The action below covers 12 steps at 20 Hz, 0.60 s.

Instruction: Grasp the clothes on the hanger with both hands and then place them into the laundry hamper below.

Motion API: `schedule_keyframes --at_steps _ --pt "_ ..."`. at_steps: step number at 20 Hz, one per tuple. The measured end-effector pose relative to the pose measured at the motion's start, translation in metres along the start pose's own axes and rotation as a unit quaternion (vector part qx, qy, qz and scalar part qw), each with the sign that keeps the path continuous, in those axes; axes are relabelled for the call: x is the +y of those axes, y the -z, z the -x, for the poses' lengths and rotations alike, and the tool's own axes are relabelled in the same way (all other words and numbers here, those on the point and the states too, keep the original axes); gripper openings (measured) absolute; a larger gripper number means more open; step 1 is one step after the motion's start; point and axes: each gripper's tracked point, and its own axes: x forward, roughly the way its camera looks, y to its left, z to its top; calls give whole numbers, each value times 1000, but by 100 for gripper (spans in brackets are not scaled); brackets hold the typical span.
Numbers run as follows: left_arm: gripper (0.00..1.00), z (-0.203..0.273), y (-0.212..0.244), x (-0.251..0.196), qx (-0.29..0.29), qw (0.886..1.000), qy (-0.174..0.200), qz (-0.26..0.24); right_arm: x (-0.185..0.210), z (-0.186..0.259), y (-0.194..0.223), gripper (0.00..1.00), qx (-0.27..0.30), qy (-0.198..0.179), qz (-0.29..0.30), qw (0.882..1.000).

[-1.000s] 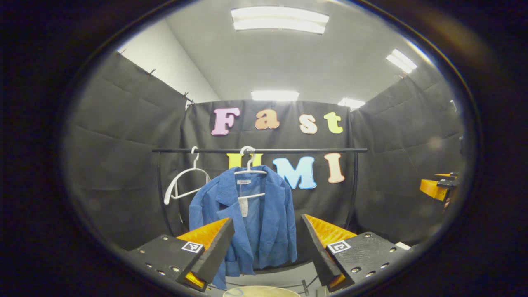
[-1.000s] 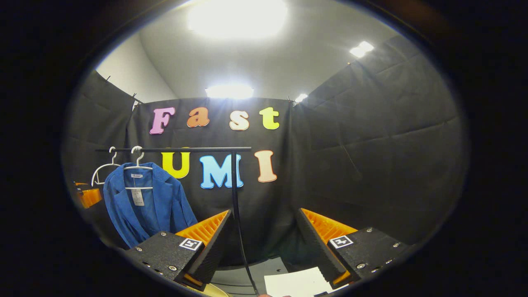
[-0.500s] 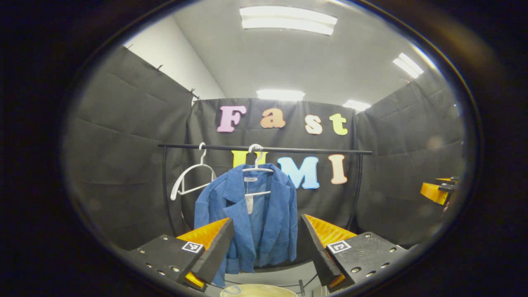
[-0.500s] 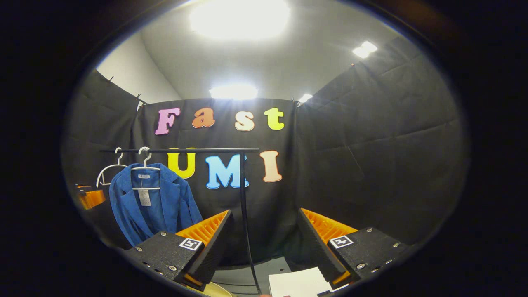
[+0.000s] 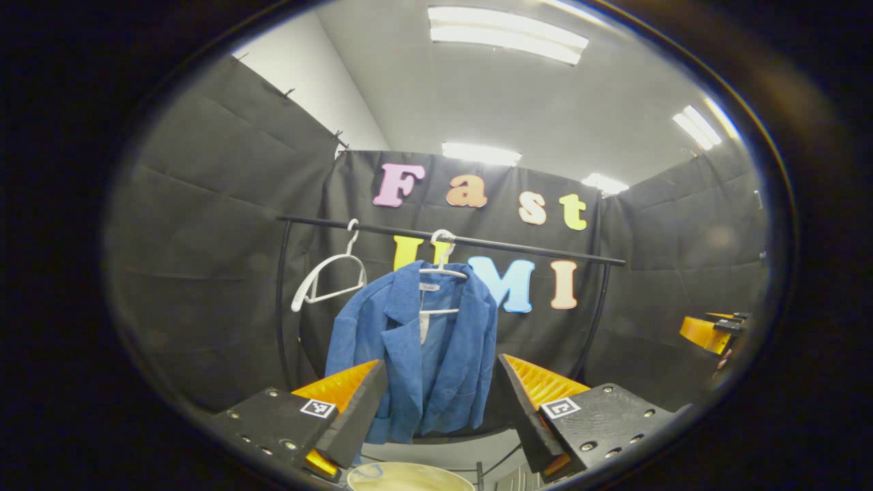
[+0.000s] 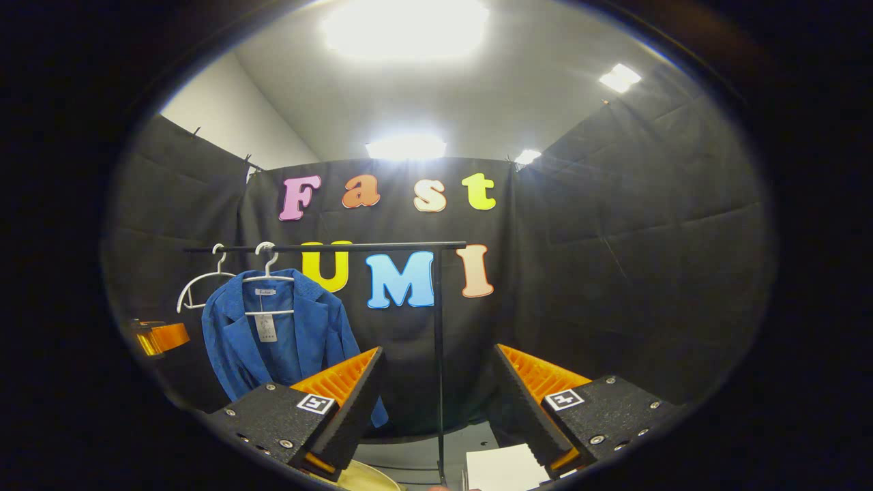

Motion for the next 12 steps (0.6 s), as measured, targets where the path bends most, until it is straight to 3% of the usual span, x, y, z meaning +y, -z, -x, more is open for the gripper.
schedule_keyframes --at_steps 5,7,8,12 --pt "95 0 -11 29 11 999 -28 9 72 -20 -1 95 20 -71 9 997" --pt "90 -3 -10 39 19 999 -39 14 99 -28 0 93 28 -99 11 995" --pt "95 -7 -10 43 23 999 -44 16 110 -31 1 96 33 -111 10 993" --pt "93 -16 -8 54 31 997 -65 29 150 -50 9 94 59 -152 0 987"
